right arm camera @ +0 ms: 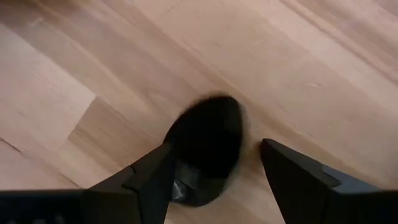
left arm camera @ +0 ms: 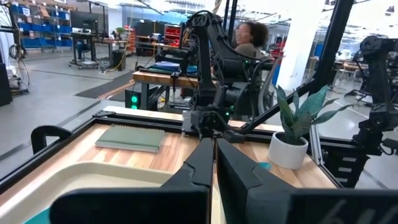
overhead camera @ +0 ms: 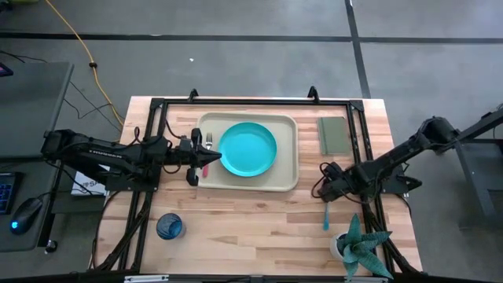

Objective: Pick and place plate/cup/fork/spoon on tray
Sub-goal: Put the blue spoon to the left of the pink fork on the light brown tray

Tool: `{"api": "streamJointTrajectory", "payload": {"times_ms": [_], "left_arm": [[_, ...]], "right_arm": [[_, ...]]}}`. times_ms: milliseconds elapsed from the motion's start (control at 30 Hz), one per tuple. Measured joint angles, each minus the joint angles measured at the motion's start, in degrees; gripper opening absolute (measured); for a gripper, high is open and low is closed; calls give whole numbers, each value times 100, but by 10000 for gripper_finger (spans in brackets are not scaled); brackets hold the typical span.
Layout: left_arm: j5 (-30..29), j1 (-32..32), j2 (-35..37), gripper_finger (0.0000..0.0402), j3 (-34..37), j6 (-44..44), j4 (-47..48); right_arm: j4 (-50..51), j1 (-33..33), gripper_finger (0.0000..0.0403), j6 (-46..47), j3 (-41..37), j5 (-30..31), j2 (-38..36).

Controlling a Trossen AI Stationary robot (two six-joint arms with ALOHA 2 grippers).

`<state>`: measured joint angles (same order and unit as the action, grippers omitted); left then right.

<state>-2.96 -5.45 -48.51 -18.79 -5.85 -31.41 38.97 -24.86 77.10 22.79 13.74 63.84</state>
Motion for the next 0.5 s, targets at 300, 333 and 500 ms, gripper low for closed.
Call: {"api": "streamJointTrajectory", "payload": {"times_ms": [300, 333, 500], "left_arm": [[0, 0, 0, 3, 0, 0, 3], [0, 0, 0, 3, 0, 0, 4], [0, 0, 0, 3, 0, 2, 3]], "right_arm": [[-78, -11, 225, -38, -112, 219, -36], [-73, -11, 219, 22, -112, 242, -31], [-58, -4, 164, 190, -123, 451, -13]]}}
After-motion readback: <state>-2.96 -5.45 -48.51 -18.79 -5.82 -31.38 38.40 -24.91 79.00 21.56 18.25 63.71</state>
